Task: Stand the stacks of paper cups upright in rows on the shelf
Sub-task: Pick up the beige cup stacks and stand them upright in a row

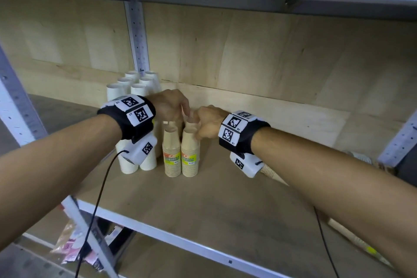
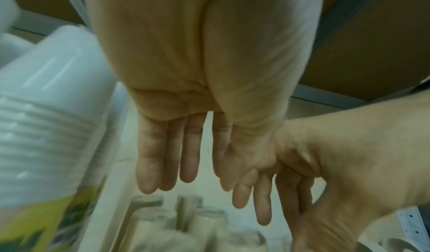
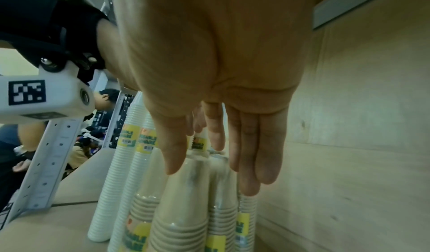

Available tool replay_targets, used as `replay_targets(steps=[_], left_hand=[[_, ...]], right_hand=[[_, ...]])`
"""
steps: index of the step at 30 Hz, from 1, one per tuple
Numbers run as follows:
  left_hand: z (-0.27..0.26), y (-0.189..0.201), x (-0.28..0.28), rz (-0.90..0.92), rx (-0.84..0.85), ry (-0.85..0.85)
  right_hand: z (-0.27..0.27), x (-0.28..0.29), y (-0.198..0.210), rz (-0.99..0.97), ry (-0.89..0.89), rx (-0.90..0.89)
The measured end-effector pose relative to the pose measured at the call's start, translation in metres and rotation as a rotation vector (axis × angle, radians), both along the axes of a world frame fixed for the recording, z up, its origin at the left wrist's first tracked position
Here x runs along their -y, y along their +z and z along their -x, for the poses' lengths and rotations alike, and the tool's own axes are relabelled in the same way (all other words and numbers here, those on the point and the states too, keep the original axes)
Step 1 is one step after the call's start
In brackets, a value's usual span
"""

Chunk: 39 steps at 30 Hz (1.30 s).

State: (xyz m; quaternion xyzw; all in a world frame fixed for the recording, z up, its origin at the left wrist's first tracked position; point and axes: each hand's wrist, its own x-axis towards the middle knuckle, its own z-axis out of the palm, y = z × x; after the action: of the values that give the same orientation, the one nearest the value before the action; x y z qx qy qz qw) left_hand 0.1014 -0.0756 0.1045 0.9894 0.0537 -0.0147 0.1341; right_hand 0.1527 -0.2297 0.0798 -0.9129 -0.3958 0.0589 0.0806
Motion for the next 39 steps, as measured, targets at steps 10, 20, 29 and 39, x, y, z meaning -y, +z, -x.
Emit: replay_targets(steps=[10, 20, 29, 39], left_hand=[[-0.048, 0.002, 0.062, 0.046, 0.014, -0.138], [-0.088, -0.043, 0.165, -0.025, -0.092, -0.424], [-0.103, -0.088, 0.242, -0.079, -0.179, -0.577], [-0.109, -0.123, 0.256, -0.133, -0.202, -0.581]], right_hand=[[-0.027, 0.098, 0.008, 0.181, -0.242, -0.048], [-0.028, 0.225, -0.018, 0.316, -0.474, -0.146], [-0.003, 0.313, -0.074, 0.375, -0.689, -0.253], [0.013, 0.345, -0.114, 0.304, -0.775, -0.285]])
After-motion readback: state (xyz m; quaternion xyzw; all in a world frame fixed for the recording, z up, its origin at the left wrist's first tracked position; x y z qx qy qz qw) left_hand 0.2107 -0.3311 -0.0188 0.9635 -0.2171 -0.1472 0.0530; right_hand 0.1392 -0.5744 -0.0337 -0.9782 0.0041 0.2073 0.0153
